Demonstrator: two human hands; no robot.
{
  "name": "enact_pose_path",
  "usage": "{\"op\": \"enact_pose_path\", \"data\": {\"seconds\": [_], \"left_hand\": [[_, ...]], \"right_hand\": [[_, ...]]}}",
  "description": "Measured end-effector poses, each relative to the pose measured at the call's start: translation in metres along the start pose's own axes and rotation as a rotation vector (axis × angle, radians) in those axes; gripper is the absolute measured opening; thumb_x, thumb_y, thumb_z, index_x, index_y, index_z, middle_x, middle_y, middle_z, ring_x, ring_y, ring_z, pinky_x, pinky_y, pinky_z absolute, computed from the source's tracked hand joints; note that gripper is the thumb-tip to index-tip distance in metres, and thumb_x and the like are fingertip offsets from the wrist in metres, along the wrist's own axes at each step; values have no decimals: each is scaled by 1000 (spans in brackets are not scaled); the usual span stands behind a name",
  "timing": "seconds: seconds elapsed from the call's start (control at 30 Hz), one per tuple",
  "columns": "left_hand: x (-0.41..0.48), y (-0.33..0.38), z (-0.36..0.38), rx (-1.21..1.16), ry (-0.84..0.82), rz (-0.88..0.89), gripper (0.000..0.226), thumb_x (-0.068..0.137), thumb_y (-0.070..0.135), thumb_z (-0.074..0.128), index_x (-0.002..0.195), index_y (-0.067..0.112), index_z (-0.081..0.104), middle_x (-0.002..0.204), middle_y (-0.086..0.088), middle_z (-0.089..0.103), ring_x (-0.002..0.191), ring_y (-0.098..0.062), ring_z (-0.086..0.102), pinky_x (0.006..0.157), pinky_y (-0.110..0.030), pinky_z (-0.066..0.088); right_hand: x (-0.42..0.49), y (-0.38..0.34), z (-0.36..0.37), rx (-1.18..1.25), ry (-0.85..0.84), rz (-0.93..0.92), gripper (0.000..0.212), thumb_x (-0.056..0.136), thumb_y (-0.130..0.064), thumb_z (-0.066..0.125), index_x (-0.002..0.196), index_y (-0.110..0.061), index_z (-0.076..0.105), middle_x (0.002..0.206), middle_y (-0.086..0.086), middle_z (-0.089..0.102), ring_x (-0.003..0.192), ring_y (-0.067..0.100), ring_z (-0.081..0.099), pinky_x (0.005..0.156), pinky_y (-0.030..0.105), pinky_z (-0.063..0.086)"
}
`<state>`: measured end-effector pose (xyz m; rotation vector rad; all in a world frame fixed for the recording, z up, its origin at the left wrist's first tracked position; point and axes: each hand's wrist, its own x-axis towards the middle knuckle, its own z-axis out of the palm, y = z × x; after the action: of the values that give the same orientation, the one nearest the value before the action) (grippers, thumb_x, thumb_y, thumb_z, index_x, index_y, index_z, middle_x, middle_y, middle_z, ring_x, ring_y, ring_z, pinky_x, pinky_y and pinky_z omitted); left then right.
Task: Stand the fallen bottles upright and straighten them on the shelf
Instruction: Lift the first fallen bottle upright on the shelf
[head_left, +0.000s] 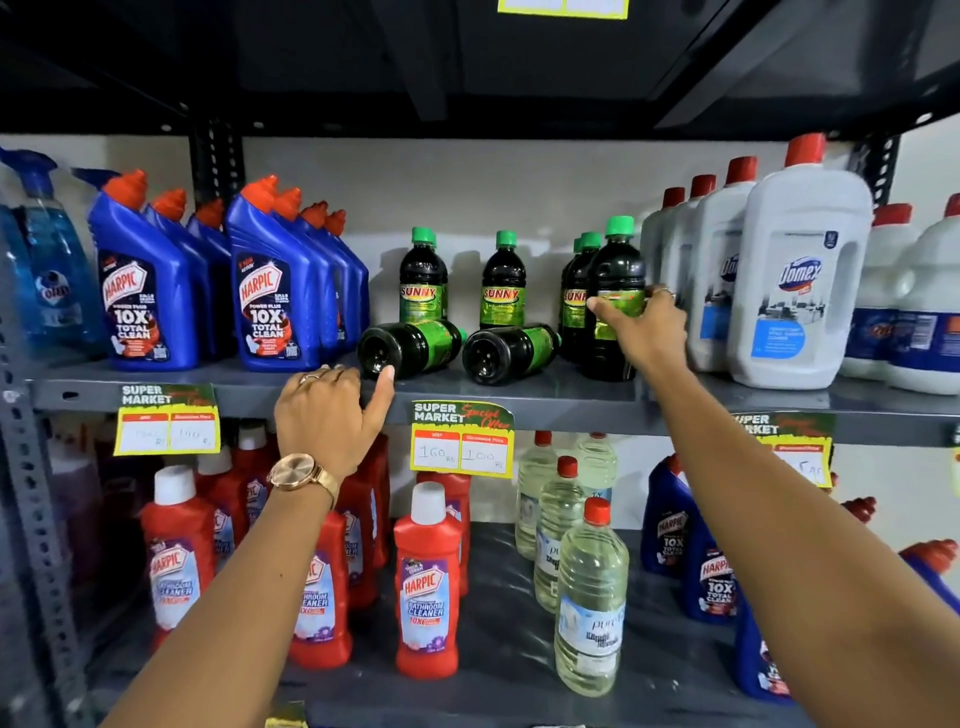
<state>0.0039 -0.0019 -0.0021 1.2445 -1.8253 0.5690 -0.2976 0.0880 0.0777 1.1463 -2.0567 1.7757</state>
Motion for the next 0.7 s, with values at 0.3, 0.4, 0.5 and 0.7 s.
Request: {"op": "enact_pose_path", "data": {"seconds": [0.3, 0.4, 0.5, 0.7], "left_hand": [[1, 3, 6, -52, 69, -39, 59, 91, 44, 32, 69, 3, 69, 67, -14, 70, 68, -32, 65, 79, -40, 48], [0, 4, 5, -66, 69, -56, 57, 90, 44, 34, 72, 3, 70, 70, -15, 71, 72, -33, 65, 84, -41, 48], [0, 5, 4, -72, 37, -68, 57, 90, 45, 33, 75, 4, 70, 75, -14, 71, 77, -33, 64, 89, -41, 45], [0, 4, 2, -82, 25, -54, 59, 90, 46, 30, 74, 4, 69, 74, -14, 71, 76, -32, 64, 88, -41, 45]], "right_hand": [[11, 20, 10, 28, -129, 129, 66, 60, -22, 83, 115, -1, 52, 116, 16, 63, 100, 30, 61, 82, 38, 53], [9, 18, 13, -94, -119, 99, 81, 61, -33, 86, 123, 0, 47, 122, 17, 58, 112, 33, 56, 93, 41, 49], [10, 19, 13, 16, -191, 160, 62, 67, -24, 79, 117, 0, 52, 106, 12, 59, 95, 25, 57, 69, 27, 46], [11, 22, 11, -181, -175, 184, 97, 64, -42, 83, 136, 1, 34, 137, 20, 48, 129, 36, 42, 106, 48, 39]]}}
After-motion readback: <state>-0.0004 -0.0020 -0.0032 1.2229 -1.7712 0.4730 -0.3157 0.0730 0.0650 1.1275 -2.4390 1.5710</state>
